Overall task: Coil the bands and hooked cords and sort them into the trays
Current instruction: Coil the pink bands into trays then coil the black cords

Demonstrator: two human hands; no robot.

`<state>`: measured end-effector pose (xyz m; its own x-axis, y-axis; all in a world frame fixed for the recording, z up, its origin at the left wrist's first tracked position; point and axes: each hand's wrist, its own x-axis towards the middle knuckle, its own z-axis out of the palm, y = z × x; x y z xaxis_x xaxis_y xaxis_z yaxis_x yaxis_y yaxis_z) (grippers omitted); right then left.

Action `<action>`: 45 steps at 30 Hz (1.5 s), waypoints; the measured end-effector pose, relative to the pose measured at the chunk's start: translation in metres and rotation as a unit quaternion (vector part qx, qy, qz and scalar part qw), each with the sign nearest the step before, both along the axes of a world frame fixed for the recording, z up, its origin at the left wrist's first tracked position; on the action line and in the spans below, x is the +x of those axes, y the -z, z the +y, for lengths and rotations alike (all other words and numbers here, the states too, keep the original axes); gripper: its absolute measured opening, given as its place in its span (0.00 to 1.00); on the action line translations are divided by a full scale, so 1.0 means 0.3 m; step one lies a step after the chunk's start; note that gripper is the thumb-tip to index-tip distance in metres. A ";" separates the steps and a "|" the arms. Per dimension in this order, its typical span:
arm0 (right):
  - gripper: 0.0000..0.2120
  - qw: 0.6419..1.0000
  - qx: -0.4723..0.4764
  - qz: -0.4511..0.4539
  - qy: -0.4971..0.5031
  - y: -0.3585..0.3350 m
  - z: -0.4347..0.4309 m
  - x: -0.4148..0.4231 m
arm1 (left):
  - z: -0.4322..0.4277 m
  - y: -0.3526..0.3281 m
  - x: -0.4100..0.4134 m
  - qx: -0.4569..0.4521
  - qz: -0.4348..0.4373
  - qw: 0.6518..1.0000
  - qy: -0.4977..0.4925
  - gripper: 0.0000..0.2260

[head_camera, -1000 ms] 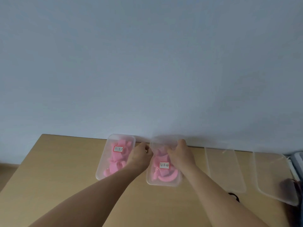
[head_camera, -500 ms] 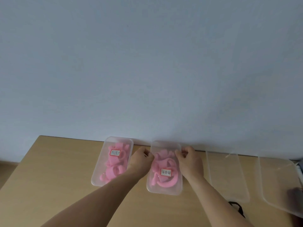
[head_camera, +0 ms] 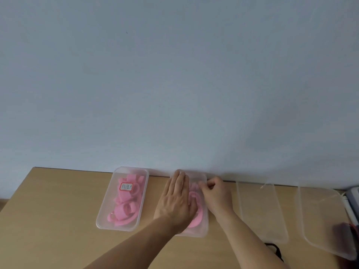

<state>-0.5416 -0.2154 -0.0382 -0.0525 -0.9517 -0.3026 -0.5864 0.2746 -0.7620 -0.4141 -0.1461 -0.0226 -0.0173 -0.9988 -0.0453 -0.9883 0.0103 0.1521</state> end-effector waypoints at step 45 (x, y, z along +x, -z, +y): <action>0.05 0.976 0.131 -0.160 -0.065 -0.051 0.309 -0.149 | 0.023 0.039 -0.036 0.045 -0.064 0.997 -0.023 0.28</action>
<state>-0.5864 -0.1228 -0.0229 0.2013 -0.8317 -0.5174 -0.3735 0.4231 -0.8255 -0.4248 -0.1393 -0.0344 0.0396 -0.9902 -0.1340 -0.9988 -0.0431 0.0232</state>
